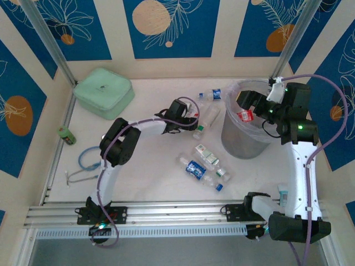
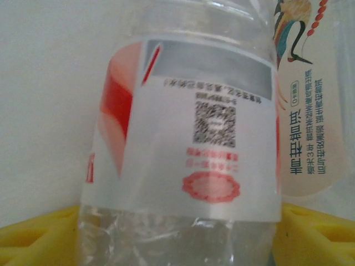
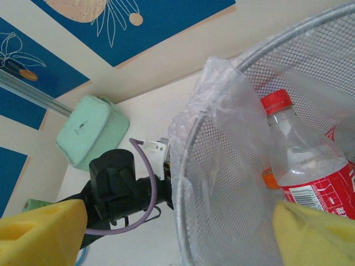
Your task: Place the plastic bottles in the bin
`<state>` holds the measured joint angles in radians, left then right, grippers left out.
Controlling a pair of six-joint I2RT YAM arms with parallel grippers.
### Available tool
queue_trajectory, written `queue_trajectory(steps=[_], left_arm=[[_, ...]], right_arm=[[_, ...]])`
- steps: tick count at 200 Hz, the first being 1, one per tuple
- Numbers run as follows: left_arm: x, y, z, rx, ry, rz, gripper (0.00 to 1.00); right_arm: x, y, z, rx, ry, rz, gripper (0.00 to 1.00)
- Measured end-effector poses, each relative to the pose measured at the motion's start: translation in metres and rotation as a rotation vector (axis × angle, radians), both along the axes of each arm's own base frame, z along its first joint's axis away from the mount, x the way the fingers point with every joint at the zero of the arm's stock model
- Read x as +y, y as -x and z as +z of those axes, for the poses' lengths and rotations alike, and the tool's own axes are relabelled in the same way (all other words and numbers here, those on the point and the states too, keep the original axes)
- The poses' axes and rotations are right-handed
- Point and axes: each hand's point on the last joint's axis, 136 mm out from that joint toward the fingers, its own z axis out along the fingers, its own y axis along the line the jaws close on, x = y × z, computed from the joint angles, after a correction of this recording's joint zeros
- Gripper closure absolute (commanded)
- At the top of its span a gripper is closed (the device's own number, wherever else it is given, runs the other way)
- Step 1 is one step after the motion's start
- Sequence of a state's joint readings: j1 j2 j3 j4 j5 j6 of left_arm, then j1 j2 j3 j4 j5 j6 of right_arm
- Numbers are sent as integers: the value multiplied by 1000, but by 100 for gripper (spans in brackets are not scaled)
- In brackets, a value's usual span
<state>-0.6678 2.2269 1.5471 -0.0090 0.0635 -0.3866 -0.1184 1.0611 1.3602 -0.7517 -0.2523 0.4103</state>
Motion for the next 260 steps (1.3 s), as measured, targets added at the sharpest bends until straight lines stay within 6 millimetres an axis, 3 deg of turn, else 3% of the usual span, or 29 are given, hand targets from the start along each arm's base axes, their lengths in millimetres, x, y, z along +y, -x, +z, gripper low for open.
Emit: queue_trajectory(steps=[35,86,105,132,154,195,210,260], left_arm=[[-1,-1,2,7,16,0,48],[16,0,12,-16,23,24,52],[31,7,33,-52,44,42,53],[54,24,81,-153,117,60,64],[74,47,122,-241,178,69,74],[104,95,175,-364,301,65,88],[106,109,190,-393,344,31,90],[101,143,216,-450,447,-85,96]], right_arm=[[1,0,-8,16,2,13,14],[4,5,-9,-1,-3,37,15],[10,11,2,-46,-17,67,14],[24,13,14,-77,-38,130,14],[49,11,21,-77,-65,218,14],[126,12,29,-69,-58,430,8],[144,3,28,-52,-58,461,0],[180,-33,-1,52,-49,502,1]])
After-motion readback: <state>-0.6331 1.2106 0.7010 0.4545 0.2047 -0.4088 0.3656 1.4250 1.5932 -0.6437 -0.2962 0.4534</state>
